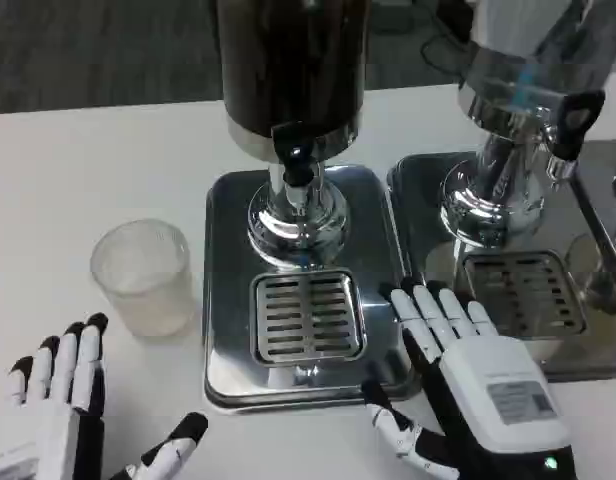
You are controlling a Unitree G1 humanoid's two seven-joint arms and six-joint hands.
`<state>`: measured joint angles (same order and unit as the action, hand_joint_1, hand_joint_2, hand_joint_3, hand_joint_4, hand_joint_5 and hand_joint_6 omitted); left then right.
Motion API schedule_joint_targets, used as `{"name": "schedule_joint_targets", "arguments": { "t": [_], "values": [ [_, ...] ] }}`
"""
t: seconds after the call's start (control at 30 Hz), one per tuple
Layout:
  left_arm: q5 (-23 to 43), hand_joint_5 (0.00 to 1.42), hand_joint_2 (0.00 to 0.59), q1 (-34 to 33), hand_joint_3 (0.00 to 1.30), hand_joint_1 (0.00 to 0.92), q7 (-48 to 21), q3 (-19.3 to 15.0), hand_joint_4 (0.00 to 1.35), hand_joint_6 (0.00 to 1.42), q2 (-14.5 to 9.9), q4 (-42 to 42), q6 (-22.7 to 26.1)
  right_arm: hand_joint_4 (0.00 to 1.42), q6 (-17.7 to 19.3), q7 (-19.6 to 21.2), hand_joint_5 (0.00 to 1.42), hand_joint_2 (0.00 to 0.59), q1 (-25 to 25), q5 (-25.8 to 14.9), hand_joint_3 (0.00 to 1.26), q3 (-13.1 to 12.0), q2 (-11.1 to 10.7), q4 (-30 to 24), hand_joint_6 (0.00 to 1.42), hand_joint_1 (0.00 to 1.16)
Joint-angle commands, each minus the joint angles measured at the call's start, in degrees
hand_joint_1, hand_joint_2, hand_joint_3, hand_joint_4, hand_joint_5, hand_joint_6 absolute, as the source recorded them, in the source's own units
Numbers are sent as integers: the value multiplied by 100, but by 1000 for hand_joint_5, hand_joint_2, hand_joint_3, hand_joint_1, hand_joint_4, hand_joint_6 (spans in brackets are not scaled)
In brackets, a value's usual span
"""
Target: Grasp the cup under the faucet to collect the drink, then remove the cup.
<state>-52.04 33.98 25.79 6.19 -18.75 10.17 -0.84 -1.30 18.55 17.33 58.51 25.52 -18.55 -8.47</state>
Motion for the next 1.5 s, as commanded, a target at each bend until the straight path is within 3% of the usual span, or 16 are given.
{"name": "schedule_joint_targets", "arguments": {
  "t": [0.03, 0.53, 0.63, 0.77, 0.93, 1.07, 1.13, 1.17, 1.27, 1.37, 1.5],
  "values": [
    [12, 0, 124, 64, 0, 0, 61, -7, 0, 0, 64, 76, 45, 0, 44, -33, 0, 411, -46, -36, 34, -12, -15, 24, 0, 236],
    [136, 0, 124, 12, 0, 0, 141, -127, 0, 0, 82, 15, -63, 0, -63, -29, 0, 416, -108, 61, 26, 8, 81, 38, 0, 246],
    [472, 6, 125, 11, 10, 0, 409, -360, 0, 0, -45, -193, -473, 0, -195, 76, 0, 416, -70, 245, 25, 145, 248, 52, 0, 247],
    [559, 71, 111, -194, 83, 0, 1142, -551, 0, 0, -105, -504, -1004, 0, -254, 176, 0, 416, -18, 238, 25, 75, 289, 81, 0, 248],
    [922, 136, 107, -539, 151, 0, 1301, -930, 0, 18, -205, -776, -1318, 0, -382, 283, 0, 421, -5, 254, 31, 170, 488, 197, 0, 251],
    [1165, 271, 79, -934, 267, 0, 1356, -1110, 232, 132, -171, -1127, -1411, 0, -468, 444, 0, 424, -54, 339, 36, 221, 591, 265, 0, 254],
    [1391, 253, 56, -1224, 83, 0, 1056, -1129, 142, 173, -257, -1388, -1398, 0, -504, 491, 0, 419, -56, 349, 52, 258, 638, 294, 0, 270],
    [1556, 185, 43, -1392, 17, 0, 769, -1099, 28, 111, -312, -1521, -1377, 0, -497, 503, 0, 418, -61, 320, 55, 254, 642, 315, 0, 273],
    [2061, 9, 3, -1815, 0, 0, 4, -1013, 0, 2, -448, -1953, -1448, 0, -504, 525, 0, 418, -72, 298, 59, 237, 636, 332, 0, 277],
    [2490, 0, 0, -2251, 0, 0, -503, -934, 0, 0, -536, -2612, -1730, 0, -521, 546, 0, 418, -89, 313, 61, 267, 666, 364, 0, 280],
    [2416, 0, 0, -2613, 0, 0, -514, -756, 0, 0, -573, -3157, -1980, 0, -523, 544, 0, 421, -155, 325, 63, 278, 652, 418, 0, 279]
  ]
}}
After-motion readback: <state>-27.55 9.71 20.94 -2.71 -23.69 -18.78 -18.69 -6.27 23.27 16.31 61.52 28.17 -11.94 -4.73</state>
